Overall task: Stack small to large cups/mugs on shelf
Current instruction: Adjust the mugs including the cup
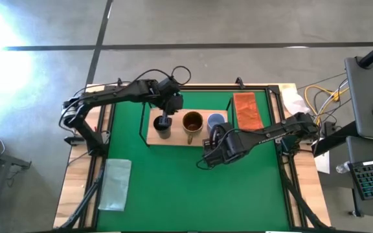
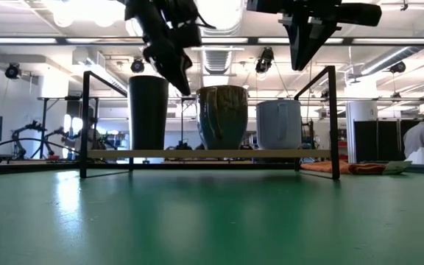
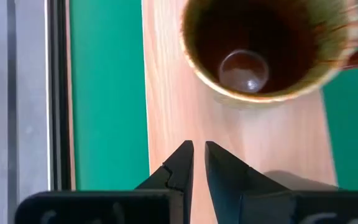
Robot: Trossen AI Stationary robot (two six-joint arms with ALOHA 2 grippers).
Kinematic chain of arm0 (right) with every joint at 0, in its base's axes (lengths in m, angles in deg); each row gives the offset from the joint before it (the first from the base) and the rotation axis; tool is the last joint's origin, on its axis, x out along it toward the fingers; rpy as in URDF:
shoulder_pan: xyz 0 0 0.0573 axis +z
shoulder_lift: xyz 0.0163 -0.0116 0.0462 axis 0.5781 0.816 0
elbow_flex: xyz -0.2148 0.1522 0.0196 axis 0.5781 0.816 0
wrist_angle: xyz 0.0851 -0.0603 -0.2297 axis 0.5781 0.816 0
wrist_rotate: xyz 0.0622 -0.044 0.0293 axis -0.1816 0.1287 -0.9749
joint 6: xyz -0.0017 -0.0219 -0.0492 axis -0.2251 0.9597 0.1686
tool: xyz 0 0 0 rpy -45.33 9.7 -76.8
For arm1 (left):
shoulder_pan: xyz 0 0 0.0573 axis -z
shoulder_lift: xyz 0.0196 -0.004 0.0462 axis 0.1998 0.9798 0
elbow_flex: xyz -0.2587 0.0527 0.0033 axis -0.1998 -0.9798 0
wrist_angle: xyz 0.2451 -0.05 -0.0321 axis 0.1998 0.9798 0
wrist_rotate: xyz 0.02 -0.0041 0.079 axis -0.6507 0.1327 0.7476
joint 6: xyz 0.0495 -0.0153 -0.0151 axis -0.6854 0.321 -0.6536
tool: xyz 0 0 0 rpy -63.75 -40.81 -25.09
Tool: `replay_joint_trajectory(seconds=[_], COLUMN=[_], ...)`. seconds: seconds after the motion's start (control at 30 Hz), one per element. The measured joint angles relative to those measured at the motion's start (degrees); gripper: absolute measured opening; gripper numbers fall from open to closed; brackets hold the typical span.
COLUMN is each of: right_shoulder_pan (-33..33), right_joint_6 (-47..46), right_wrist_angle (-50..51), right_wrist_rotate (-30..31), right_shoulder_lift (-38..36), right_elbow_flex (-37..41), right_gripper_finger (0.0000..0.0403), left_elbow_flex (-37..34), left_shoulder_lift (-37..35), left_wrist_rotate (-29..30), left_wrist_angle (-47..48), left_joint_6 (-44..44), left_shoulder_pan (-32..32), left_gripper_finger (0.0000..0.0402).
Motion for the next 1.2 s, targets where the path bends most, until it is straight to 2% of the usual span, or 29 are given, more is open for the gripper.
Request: replay_joint_trajectory(seconds=[0.1, 0.23, 0.33, 0.63, 0.7, 0.83, 0.9, 1.2], right_shoulder_pan=[0.0, -0.1, -0.1, 0.0, 0.0, 0.0, 0.0, 0.0], right_joint_6=[0.0, 0.0, -0.2, -0.3, 0.1, 0.8, 1.5, 2.3], right_wrist_angle=[0.6, 0.7, 0.9, 1.0, 1.0, 1.3, 1.3, 1.3], right_wrist_rotate=[1.0, 2.1, 2.4, 2.4, 2.4, 2.6, 2.8, 3.5], right_shoulder_lift=[-0.2, -0.5, -0.6, -0.6, -0.6, -0.6, -0.6, -0.6], right_elbow_flex=[0.0, 0.0, 0.0, 0.0, 0.0, 0.0, 0.0, 0.0], right_gripper_finger=[0.0022, 0.0022, 0.0022, 0.0022, 0.0022, 0.0022, 0.0022, 0.0022], left_elbow_flex=[0.0, 0.0, 0.0, -0.2, -0.2, -1.3, -2.7, -11.7], left_shoulder_lift=[-2.4, -5.2, -7.2, -11.9, -12.9, -14.8, -15.2, -15.3], left_wrist_rotate=[0.4, 6.8, 9.3, 10.0, 9.1, 0.3, -2.1, -2.8], left_wrist_angle=[1.7, 3.0, 7.2, 23.6, 25.9, 27.2, 27.2, 24.6], left_joint_6=[0.3, 2.4, 4.5, 17.0, 19.7, 22.5, 23.3, 25.6], left_shoulder_pan=[0.1, 0.0, -0.1, 0.4, 0.5, 0.6, 1.3, 5.6], left_gripper_finger=[0.0027, 0.0027, 0.0027, 0.0027, 0.0027, 0.0027, 0.0027, 0.0027])
